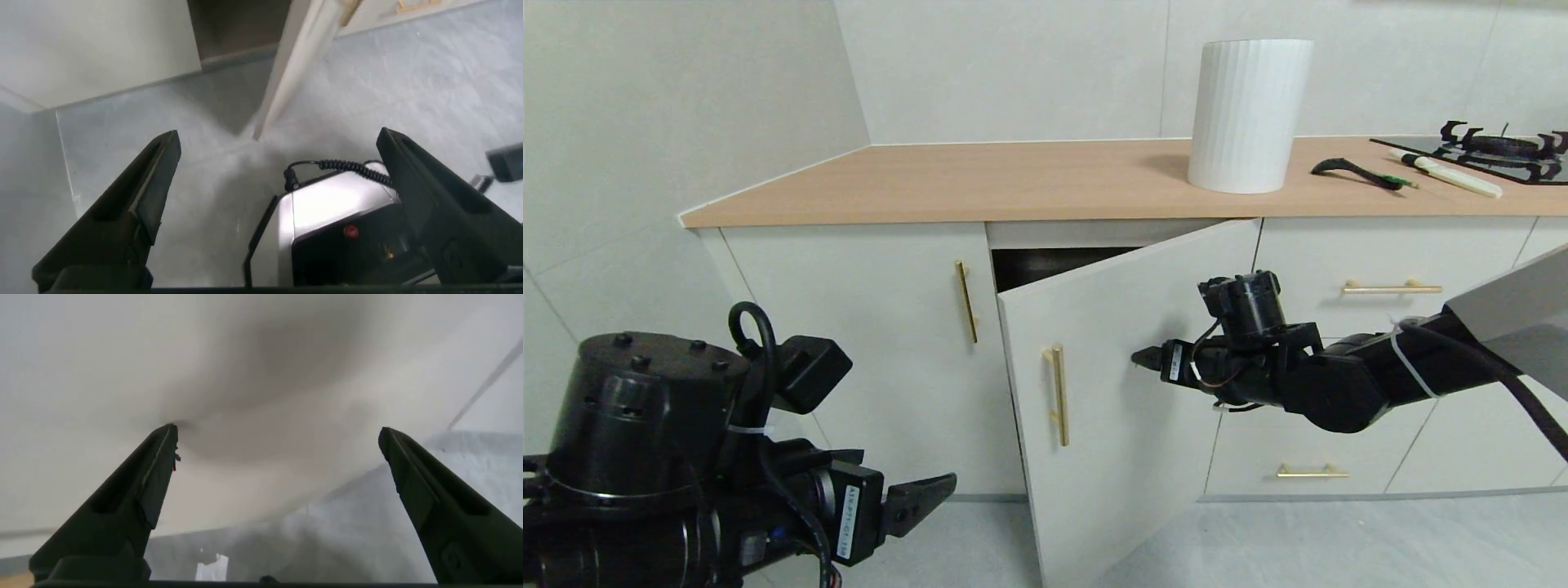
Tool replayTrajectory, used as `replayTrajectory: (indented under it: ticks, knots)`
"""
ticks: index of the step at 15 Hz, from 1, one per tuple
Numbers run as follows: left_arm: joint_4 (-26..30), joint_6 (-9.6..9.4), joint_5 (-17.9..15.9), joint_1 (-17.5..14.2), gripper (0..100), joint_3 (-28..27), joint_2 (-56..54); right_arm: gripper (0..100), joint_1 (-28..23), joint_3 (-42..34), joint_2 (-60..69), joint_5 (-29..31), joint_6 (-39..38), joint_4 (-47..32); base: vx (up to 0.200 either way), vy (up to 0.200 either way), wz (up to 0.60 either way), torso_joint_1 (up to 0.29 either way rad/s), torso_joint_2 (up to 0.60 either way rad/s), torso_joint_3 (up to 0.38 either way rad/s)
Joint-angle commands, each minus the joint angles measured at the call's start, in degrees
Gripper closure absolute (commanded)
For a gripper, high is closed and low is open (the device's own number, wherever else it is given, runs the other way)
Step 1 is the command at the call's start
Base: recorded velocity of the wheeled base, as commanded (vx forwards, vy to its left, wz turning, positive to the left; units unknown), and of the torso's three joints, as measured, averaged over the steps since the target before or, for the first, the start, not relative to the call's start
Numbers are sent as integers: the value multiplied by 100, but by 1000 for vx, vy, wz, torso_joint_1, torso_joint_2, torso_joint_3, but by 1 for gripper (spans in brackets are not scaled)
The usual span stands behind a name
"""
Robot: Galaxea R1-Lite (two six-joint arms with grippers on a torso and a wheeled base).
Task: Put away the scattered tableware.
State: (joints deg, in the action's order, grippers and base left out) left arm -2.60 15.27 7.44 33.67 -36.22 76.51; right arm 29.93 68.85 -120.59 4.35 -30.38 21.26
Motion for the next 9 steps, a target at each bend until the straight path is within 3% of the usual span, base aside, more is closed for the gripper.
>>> replayTrajectory:
  ticks: [1, 5, 7, 9]
  knots:
    - [-4, 2, 3, -1, 0, -8, -4, 0, 57, 14, -17, 4, -47, 27, 0, 0, 0, 0, 0, 0]
    - [-22, -7, 3, -1, 0, 10, -4, 0, 75, 67, -175, 22, -232, 273, 0, 0, 0, 0, 0, 0]
    - [-39, -139, 12, -1, 0, 62, 4, 0, 75, 234, -281, 145, -460, 396, 0, 0, 0, 0, 0, 0]
    - [-39, -148, 12, -1, 0, 80, 4, 0, 75, 331, -369, 268, -522, 405, 0, 0, 0, 0, 0, 0]
